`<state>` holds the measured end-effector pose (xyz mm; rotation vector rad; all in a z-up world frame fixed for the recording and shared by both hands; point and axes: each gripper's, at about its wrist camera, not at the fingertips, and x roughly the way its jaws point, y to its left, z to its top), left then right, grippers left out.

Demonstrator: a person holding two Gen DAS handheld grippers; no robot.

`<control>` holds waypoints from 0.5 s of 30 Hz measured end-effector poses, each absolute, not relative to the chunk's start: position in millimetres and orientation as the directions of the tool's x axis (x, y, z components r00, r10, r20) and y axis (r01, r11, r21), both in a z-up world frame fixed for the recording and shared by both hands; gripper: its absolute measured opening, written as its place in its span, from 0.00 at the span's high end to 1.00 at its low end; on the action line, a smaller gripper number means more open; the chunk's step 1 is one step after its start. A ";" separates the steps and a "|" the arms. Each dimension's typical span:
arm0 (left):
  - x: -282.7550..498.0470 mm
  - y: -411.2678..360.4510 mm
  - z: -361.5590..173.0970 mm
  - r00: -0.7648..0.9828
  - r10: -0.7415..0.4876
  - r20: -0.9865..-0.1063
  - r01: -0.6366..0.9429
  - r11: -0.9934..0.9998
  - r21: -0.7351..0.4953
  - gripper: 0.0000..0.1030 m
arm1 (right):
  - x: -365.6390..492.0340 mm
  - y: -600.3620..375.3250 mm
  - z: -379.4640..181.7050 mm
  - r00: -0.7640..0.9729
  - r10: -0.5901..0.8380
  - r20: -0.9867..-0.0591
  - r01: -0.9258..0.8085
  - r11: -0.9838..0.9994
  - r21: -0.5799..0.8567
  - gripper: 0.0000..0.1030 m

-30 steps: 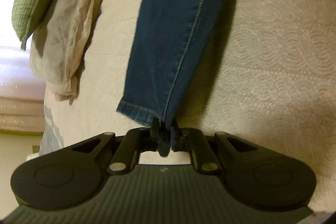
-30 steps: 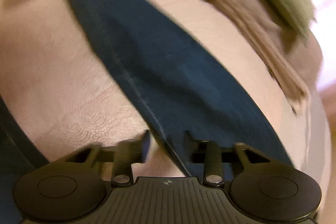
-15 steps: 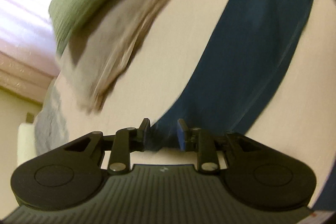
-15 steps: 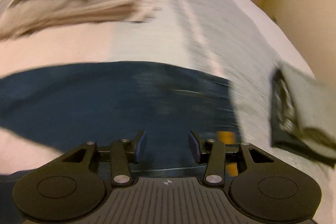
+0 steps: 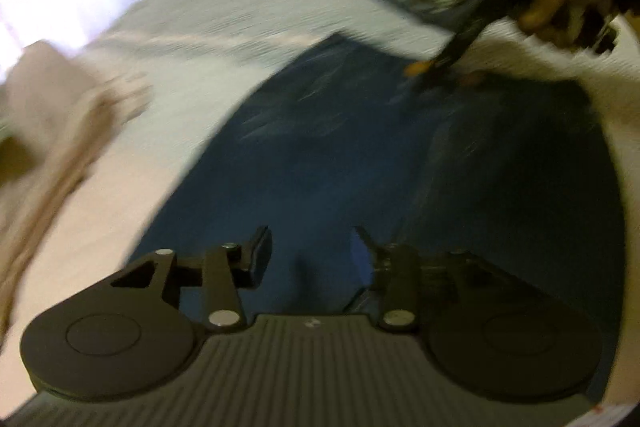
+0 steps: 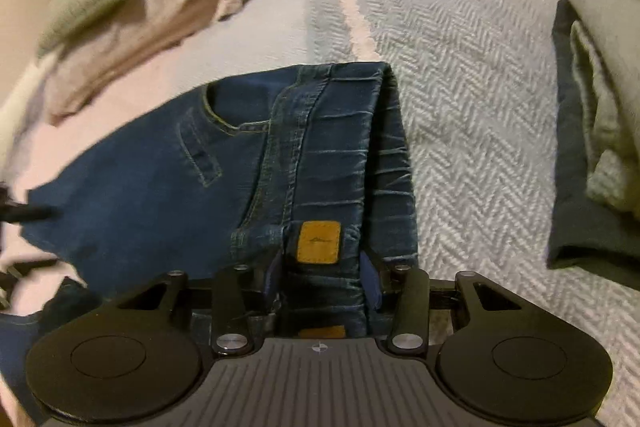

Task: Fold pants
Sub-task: 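Grasp the waistband with the right gripper and lift it toward the left gripper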

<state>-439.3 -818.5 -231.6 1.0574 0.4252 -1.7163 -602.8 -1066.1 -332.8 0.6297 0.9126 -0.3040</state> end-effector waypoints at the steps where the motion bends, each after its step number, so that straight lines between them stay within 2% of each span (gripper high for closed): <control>1: -452.7 -825.6 -240.0 -0.104 -0.576 -0.811 0.885 -0.425 0.188 0.60 | -604.6 -1070.0 -337.9 0.590 0.035 -0.806 0.489 0.779 0.392 0.61; 6: -497.7 -863.5 -275.8 -0.172 -0.495 -0.852 0.854 -0.505 0.121 0.60 | -605.8 -1079.1 -346.8 0.612 0.085 -0.786 0.475 0.755 0.452 0.61; 7: -502.0 -867.0 -281.0 -0.177 -0.487 -0.855 0.846 -0.520 0.121 0.60 | -603.4 -1081.4 -347.2 0.610 0.091 -0.787 0.473 0.756 0.454 0.64; 8: -505.5 -864.7 -283.9 -0.172 -0.485 -0.857 0.837 -0.530 0.132 0.60 | -603.0 -1083.5 -347.0 0.602 0.088 -0.794 0.474 0.761 0.444 0.79; 9: -508.2 -864.6 -287.7 -0.166 -0.480 -0.862 0.829 -0.541 0.141 0.60 | -604.4 -1084.8 -345.8 0.601 0.102 -0.793 0.466 0.761 0.451 0.87; 12: -510.3 -865.8 -288.1 -0.159 -0.469 -0.869 0.829 -0.542 0.141 0.61 | -604.9 -1076.9 -327.7 0.596 0.055 -0.801 0.471 0.784 0.405 0.97; 15: -519.0 -868.2 -277.4 -0.167 -0.507 -0.846 0.812 -0.557 0.173 0.63 | -610.2 -1084.9 -294.1 0.647 -0.032 -0.762 0.485 0.788 0.380 1.00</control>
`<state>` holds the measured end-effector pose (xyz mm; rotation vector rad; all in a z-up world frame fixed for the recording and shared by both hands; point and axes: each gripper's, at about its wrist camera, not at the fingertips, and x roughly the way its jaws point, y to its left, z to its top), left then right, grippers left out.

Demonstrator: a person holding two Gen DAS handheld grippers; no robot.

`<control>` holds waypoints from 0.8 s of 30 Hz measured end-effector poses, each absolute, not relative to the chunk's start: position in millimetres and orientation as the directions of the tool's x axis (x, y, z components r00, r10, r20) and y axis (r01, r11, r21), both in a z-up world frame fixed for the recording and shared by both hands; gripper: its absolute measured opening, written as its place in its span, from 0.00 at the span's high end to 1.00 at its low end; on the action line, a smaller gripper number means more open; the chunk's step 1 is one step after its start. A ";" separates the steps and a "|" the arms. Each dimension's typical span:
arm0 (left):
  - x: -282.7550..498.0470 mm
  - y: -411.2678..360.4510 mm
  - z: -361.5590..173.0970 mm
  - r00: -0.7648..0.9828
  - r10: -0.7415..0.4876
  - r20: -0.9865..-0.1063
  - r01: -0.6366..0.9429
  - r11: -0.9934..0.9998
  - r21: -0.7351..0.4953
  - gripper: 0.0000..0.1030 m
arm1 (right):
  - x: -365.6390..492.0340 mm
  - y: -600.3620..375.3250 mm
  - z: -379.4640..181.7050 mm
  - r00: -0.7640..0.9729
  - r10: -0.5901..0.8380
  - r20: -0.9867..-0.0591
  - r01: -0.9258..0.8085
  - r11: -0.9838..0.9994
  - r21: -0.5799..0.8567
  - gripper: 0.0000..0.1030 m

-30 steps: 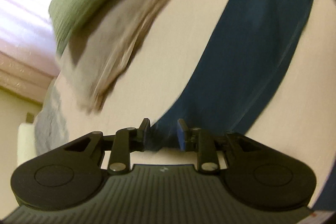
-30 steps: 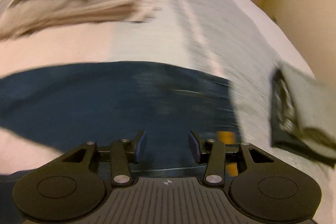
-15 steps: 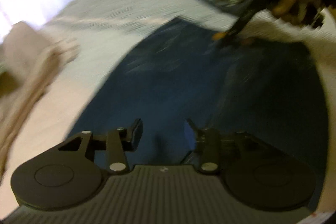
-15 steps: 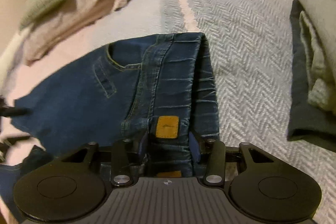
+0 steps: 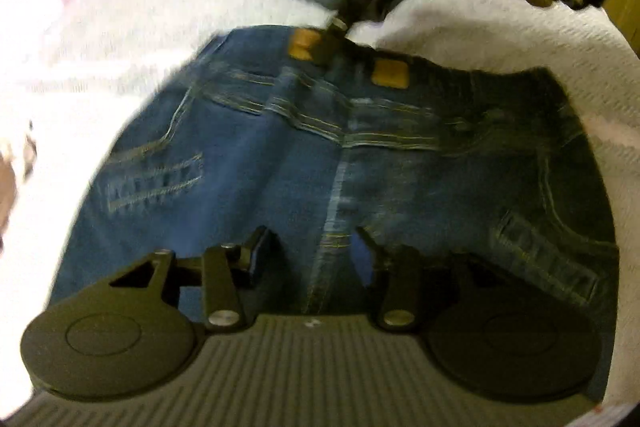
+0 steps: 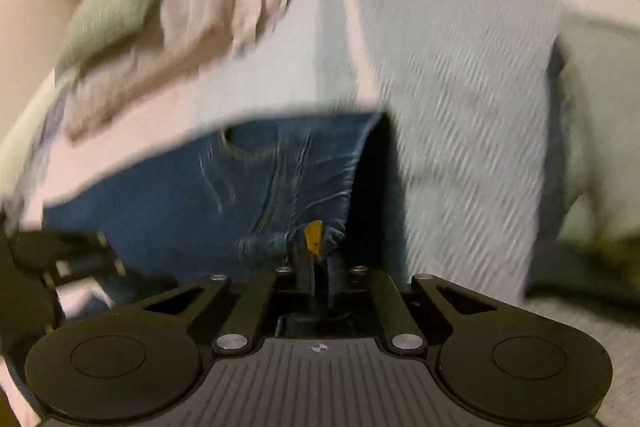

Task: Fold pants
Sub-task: 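Grasp the waistband with the right gripper and lift it toward the left gripper, then lower the waistband onto the blanket and open the right gripper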

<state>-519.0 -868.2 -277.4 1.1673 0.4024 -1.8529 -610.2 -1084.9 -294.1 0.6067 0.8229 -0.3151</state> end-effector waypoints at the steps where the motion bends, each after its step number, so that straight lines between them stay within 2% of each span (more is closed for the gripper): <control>1: -522.8 -872.9 -275.7 -0.180 -0.516 -0.837 0.814 -0.556 0.168 0.63 | -608.8 -1091.1 -292.4 0.644 -0.037 -0.764 0.488 0.789 0.374 1.00; 7: -539.4 -909.0 -297.0 -0.193 -0.497 -0.846 0.829 -0.544 0.130 0.60 | -599.1 -1105.0 -342.6 0.561 -0.002 -0.828 0.522 0.777 0.352 0.99; 9: -536.8 -905.4 -298.2 -0.193 -0.500 -0.844 0.833 -0.538 0.129 0.60 | -613.9 -1104.7 -342.4 0.591 -0.020 -0.806 0.565 0.724 0.396 0.91; 12: -530.4 -891.5 -284.8 -0.176 -0.519 -0.837 0.840 -0.523 0.148 0.61 | -643.3 -1094.2 -329.3 0.588 -0.076 -0.805 0.613 0.692 0.383 0.80; 18: -530.3 -854.3 -280.7 -0.165 -0.499 -0.851 0.868 -0.483 0.115 0.62 | -679.1 -1035.4 -306.3 0.570 -0.108 -0.814 0.601 0.731 0.324 0.78; 21: -537.4 -848.1 -299.7 -0.141 -0.496 -0.857 0.875 -0.467 0.126 0.62 | -682.2 -1017.5 -327.8 0.525 -0.082 -0.847 0.604 0.737 0.302 0.77; 24: -537.8 -848.3 -303.8 -0.132 -0.492 -0.860 0.884 -0.451 0.122 0.61 | -685.9 -1007.5 -336.7 0.517 -0.114 -0.848 0.574 0.781 0.245 0.77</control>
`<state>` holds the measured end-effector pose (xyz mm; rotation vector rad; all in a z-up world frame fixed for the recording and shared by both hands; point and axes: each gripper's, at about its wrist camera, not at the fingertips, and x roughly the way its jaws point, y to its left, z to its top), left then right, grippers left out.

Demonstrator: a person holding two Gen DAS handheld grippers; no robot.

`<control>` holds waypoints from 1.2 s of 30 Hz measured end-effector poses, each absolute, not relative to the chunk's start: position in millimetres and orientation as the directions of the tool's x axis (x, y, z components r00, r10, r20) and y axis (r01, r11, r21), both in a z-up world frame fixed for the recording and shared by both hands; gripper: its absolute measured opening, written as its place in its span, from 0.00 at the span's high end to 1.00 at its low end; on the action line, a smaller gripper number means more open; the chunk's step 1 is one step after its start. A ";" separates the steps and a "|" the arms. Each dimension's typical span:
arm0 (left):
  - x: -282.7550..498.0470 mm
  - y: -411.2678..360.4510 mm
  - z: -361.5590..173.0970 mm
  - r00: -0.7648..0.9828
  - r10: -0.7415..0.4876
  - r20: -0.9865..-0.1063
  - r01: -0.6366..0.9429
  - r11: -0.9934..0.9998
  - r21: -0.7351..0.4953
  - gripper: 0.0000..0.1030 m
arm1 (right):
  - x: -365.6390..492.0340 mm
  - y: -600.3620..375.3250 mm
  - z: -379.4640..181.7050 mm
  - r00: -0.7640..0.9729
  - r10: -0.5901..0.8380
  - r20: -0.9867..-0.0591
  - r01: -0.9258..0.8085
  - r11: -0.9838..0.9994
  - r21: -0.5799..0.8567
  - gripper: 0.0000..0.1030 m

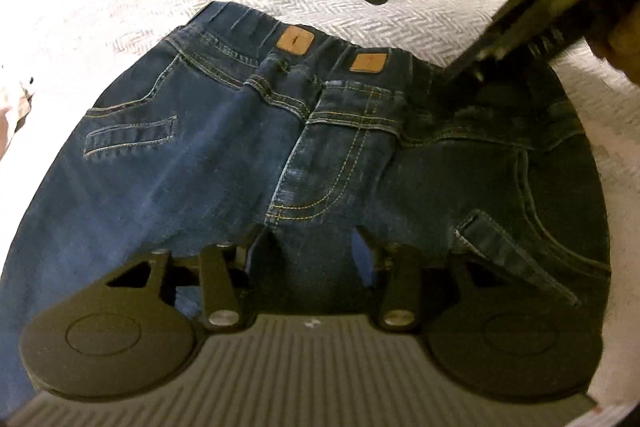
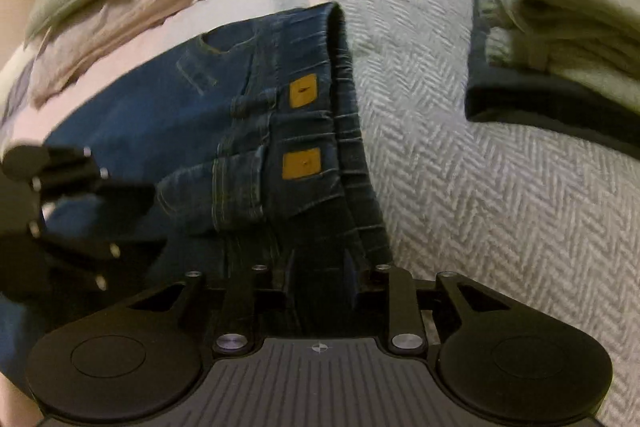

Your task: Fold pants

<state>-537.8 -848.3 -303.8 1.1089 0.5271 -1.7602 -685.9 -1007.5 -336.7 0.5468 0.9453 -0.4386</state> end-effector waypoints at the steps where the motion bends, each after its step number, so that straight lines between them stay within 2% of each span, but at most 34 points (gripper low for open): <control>1: -536.7 -847.5 -299.4 -0.129 -0.493 -0.861 0.891 -0.439 0.117 0.61 | -684.0 -1004.1 -333.6 0.499 -0.130 -0.857 0.571 0.793 0.212 0.77; 4: -527.4 -827.2 -279.1 -0.114 -0.505 -0.855 0.927 -0.363 0.090 0.61 | -681.7 -994.3 -319.9 0.445 -0.170 -0.879 0.601 0.784 0.153 0.68; 6: -519.5 -803.1 -264.6 -0.098 -0.510 -0.855 0.950 -0.305 0.073 0.61 | -684.5 -983.0 -311.1 0.454 -0.160 -0.876 0.603 0.779 0.170 0.57; 9: -506.6 -761.6 -254.4 -0.052 -0.505 -0.861 0.970 -0.231 0.077 0.60 | -687.7 -959.7 -306.4 0.456 -0.121 -0.882 0.581 0.791 0.191 0.54; 13: -479.7 -705.2 -265.9 0.019 -0.425 -0.905 0.989 -0.127 0.081 0.58 | -689.9 -934.2 -324.6 0.350 -0.057 -0.935 0.580 0.797 0.168 0.51; 17: -451.8 -653.8 -279.6 0.082 -0.344 -0.935 0.993 -0.049 0.105 0.58 | -686.9 -912.0 -321.5 0.299 -0.091 -0.950 0.586 0.803 0.108 0.50; 25: -405.5 -568.0 -246.2 0.129 -0.382 -0.915 0.990 0.109 0.094 0.58 | -655.7 -844.8 -270.1 0.334 -0.156 -0.930 0.604 0.792 0.084 0.47; 31: -364.0 -500.1 -204.0 0.130 -0.415 -0.900 0.968 0.250 0.024 0.45 | -630.9 -776.3 -226.8 0.371 -0.169 -0.913 0.604 0.791 0.099 0.42; 33: -349.9 -475.2 -194.9 0.140 -0.418 -0.897 0.956 0.295 0.012 0.38 | -625.7 -753.8 -214.5 0.385 -0.169 -0.907 0.602 0.791 0.108 0.35; 36: -330.7 -444.9 -189.3 0.154 -0.408 -0.900 0.938 0.346 0.004 0.35 | -621.4 -724.0 -199.5 0.401 -0.177 -0.899 0.596 0.796 0.109 0.31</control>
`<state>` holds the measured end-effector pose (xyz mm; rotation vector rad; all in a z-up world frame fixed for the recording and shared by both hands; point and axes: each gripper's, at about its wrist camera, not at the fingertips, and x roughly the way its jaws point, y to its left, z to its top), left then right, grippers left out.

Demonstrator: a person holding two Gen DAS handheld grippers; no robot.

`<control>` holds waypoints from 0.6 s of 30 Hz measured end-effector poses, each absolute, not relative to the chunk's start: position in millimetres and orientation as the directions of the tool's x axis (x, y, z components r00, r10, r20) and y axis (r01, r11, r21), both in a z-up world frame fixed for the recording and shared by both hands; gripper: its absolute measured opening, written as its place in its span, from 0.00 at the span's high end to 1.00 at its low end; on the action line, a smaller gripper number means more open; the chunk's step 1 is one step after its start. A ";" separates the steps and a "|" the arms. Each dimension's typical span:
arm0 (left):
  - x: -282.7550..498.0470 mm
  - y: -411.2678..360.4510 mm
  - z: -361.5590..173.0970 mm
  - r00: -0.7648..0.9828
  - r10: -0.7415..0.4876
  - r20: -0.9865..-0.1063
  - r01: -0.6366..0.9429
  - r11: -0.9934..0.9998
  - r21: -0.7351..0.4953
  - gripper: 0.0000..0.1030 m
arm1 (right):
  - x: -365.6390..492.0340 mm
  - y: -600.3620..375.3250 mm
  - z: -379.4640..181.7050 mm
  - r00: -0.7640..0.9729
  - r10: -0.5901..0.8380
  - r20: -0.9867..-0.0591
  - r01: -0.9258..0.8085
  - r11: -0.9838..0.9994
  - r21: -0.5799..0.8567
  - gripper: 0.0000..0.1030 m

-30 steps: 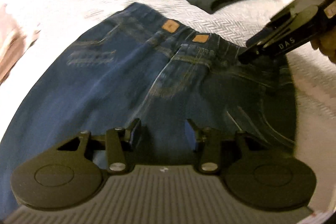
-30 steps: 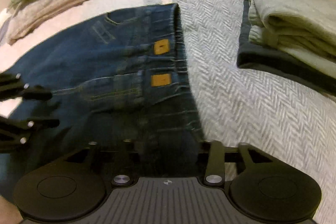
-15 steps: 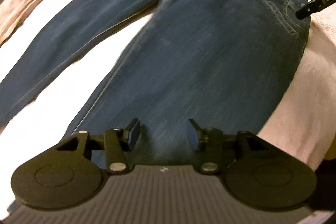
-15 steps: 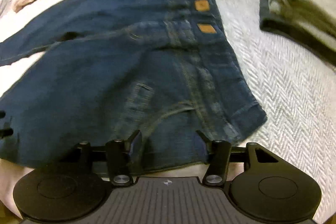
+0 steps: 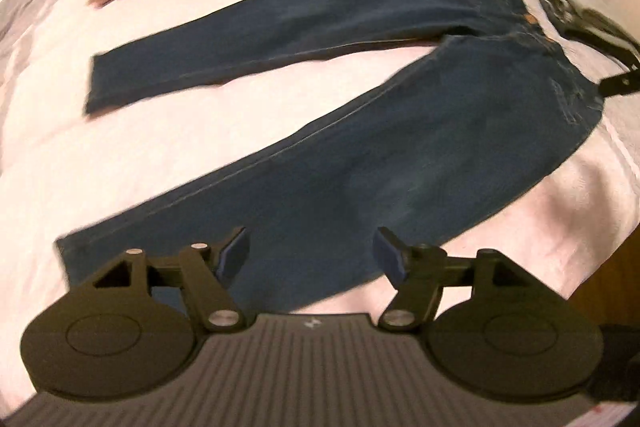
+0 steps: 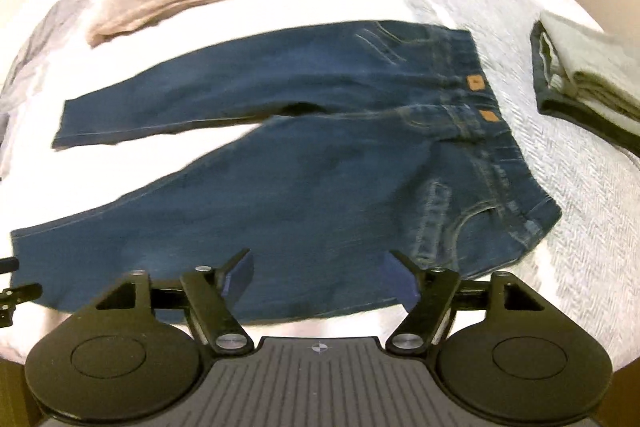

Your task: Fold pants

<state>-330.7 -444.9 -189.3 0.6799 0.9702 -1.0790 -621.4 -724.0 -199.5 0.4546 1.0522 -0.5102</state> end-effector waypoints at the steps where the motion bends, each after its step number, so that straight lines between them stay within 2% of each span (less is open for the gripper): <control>1: -325.0 -435.5 -187.6 0.163 -0.403 -0.900 0.932 0.362 0.006 0.33 | -621.7 -715.3 -195.1 0.402 -0.181 -0.897 0.595 0.797 0.106 0.30; 6: -300.6 -395.6 -179.2 0.209 -0.380 -0.901 0.894 0.447 0.019 0.16 | -623.8 -689.8 -176.8 0.387 -0.201 -0.900 0.596 0.799 0.077 0.28; 11: -289.4 -367.1 -164.1 0.262 -0.361 -0.895 0.844 0.535 0.032 0.08 | -629.6 -689.0 -167.3 0.362 -0.222 -0.905 0.614 0.787 0.053 0.27; 18: -304.6 -366.7 -138.5 0.316 -0.381 -0.869 0.792 0.611 0.021 0.06 | -643.5 -709.1 -151.2 0.352 -0.239 -0.905 0.605 0.796 0.025 0.26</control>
